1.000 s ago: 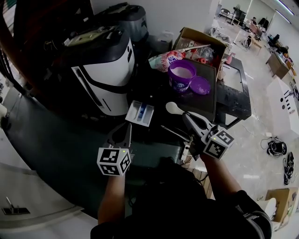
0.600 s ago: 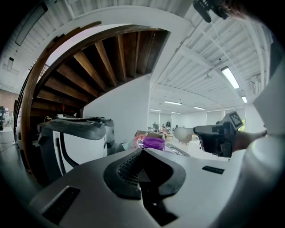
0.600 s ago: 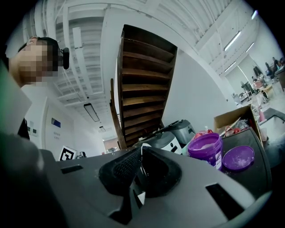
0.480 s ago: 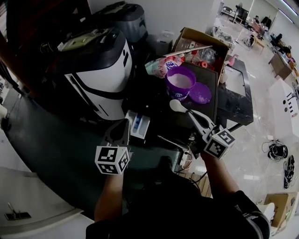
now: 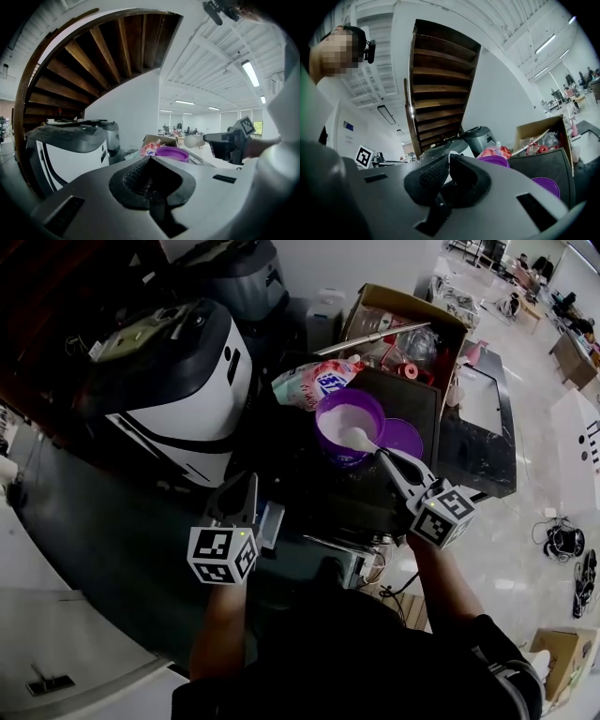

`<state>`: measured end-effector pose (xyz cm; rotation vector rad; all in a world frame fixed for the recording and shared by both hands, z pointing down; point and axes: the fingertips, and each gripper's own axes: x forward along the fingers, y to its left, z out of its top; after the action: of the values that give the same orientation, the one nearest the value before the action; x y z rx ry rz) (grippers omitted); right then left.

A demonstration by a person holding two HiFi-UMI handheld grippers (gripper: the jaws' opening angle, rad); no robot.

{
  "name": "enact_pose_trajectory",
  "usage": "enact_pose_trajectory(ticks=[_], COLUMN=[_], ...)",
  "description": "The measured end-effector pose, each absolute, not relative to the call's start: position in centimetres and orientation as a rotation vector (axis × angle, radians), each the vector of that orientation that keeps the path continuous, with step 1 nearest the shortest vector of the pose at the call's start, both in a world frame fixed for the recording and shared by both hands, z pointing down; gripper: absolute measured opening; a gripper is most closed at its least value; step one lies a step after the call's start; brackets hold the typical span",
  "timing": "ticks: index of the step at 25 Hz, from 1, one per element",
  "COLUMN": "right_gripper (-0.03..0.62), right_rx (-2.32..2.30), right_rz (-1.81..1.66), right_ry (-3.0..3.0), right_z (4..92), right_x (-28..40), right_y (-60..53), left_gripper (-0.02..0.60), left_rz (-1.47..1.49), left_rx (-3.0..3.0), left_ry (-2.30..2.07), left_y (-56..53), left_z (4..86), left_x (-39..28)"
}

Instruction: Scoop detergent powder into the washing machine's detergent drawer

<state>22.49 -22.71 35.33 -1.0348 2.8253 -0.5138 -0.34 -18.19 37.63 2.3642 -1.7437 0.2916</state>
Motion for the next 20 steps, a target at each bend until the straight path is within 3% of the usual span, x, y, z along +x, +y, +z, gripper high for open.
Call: enact_pose_trajectory(ticks=[7,20], right_gripper=[0.02,0.02], right_rx=[-1.065,-1.084], right_rz=[-0.531,-0.408], right_ry=[2.856,3.099], right_z=[36.8,38.4], right_x=[24.9,21.9], right_y=[-27.9,-31.9], left_gripper=[0.008,0.008], left_rz=[0.291,0.286], left_rx=[2.364,2.391], left_ry=[-1.718,-1.707], left_y=[-22.0,-23.8], left_z=[37.8,36.8], left_x=[2.2,1.4])
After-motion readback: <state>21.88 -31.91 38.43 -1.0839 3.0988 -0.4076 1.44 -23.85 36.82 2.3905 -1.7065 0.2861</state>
